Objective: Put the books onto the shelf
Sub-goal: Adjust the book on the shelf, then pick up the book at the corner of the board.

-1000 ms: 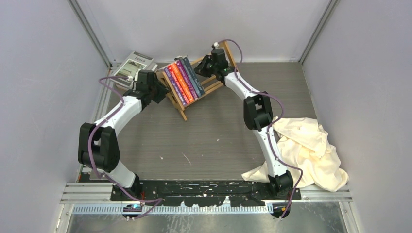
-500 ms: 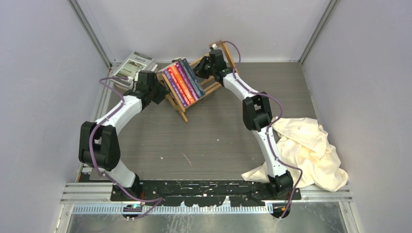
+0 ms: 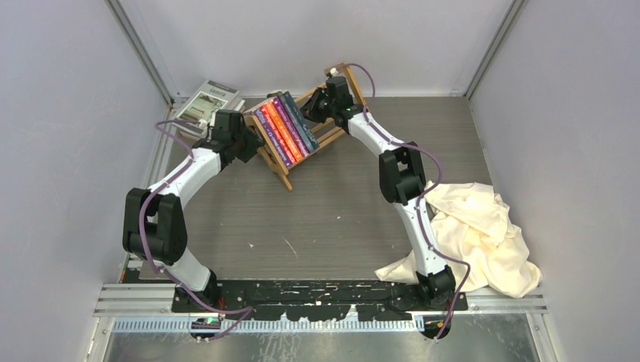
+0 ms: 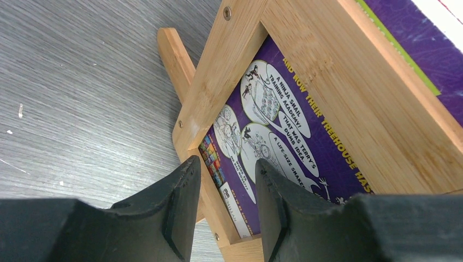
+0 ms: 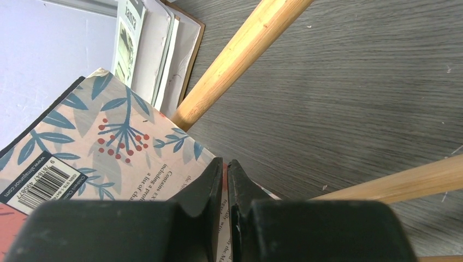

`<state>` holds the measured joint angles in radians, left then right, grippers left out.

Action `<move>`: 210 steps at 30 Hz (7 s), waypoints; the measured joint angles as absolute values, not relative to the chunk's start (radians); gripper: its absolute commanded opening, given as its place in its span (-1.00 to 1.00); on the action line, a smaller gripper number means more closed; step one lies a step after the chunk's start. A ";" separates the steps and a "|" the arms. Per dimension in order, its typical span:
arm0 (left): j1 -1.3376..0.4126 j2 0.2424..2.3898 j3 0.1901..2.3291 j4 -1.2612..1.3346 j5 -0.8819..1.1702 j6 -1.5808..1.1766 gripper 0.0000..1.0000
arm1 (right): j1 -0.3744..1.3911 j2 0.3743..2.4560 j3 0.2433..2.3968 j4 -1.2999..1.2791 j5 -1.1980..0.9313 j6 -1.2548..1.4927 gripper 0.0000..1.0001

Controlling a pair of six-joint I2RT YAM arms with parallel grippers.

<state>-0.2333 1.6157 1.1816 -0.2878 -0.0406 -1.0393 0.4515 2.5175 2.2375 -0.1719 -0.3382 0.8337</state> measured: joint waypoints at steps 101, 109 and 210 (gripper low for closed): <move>0.214 1.992 1.175 0.324 -0.029 -1.482 -0.66 | 0.466 2.096 1.853 -0.262 -0.204 0.550 0.18; 0.220 1.992 1.165 0.367 -0.019 -1.510 -1.00 | 0.466 2.094 1.851 -0.262 -0.202 0.546 0.19; 0.222 1.011 1.228 -0.054 0.496 -1.525 -1.00 | 0.392 1.971 2.039 0.216 -0.677 1.106 0.83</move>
